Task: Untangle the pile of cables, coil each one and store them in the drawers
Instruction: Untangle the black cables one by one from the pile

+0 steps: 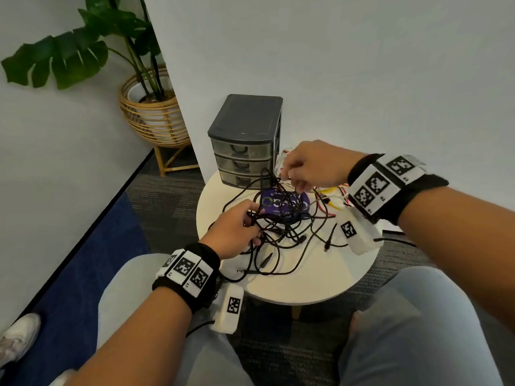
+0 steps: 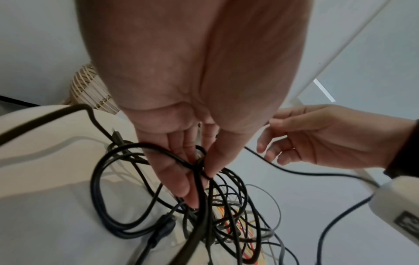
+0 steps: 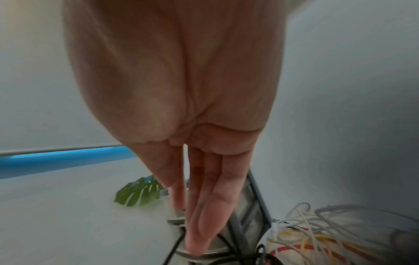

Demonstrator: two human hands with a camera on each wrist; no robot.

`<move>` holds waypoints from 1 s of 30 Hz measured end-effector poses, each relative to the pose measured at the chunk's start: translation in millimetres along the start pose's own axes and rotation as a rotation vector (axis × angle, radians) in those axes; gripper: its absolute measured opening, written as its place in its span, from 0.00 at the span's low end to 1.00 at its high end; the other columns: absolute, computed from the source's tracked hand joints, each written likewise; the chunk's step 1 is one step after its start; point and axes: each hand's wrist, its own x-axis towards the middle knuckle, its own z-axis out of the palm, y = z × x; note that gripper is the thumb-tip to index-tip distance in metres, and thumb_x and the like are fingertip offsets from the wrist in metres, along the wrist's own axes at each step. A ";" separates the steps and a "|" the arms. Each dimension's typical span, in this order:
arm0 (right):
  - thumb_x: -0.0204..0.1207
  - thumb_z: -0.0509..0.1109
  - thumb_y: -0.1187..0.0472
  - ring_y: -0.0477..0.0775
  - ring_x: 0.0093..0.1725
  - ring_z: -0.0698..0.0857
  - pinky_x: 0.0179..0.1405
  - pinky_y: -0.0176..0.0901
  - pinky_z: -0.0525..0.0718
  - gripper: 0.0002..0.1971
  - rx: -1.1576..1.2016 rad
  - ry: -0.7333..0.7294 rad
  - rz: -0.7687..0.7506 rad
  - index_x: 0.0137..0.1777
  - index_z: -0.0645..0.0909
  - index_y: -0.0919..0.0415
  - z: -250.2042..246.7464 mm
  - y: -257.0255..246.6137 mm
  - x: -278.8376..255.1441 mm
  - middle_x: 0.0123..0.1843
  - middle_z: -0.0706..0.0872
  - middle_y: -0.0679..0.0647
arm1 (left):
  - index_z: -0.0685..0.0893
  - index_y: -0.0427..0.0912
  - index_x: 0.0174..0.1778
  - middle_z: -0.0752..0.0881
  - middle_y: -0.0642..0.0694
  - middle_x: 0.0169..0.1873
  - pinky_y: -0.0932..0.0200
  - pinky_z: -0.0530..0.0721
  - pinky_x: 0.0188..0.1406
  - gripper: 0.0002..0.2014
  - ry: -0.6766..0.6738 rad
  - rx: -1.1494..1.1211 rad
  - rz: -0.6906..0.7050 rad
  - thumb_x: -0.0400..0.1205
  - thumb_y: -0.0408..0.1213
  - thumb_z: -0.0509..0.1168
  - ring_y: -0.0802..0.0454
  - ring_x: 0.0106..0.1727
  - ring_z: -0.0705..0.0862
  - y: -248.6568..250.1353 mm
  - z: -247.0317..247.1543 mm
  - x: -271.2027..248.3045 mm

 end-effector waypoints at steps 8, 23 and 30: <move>0.83 0.71 0.63 0.45 0.32 0.90 0.46 0.41 0.90 0.09 -0.089 -0.135 0.137 0.41 0.85 0.56 53.5 25.6 6.1 0.32 0.91 0.51 | 0.77 0.56 0.68 0.88 0.51 0.50 0.63 0.85 0.47 0.24 -0.004 0.118 -0.008 0.82 0.30 0.73 0.55 0.51 0.89 -6.7 3.3 3.4; 0.79 0.71 0.63 0.54 0.48 0.81 0.40 0.44 0.76 0.07 -0.485 -0.163 -0.182 0.53 0.86 0.52 83.6 25.6 13.6 0.49 0.84 0.50 | 0.75 0.55 0.71 0.89 0.49 0.48 0.62 0.86 0.46 0.26 -0.017 0.077 -0.052 0.82 0.28 0.73 0.56 0.52 0.89 -8.3 5.0 9.4; 0.80 0.70 0.63 0.47 0.42 0.81 0.42 0.41 0.79 0.07 -0.346 -0.110 -0.184 0.42 0.82 0.50 78.0 39.0 19.2 0.41 0.82 0.44 | 0.75 0.54 0.70 0.90 0.48 0.48 0.61 0.86 0.49 0.25 -0.034 0.053 -0.050 0.83 0.25 0.70 0.56 0.51 0.90 -6.9 4.4 7.1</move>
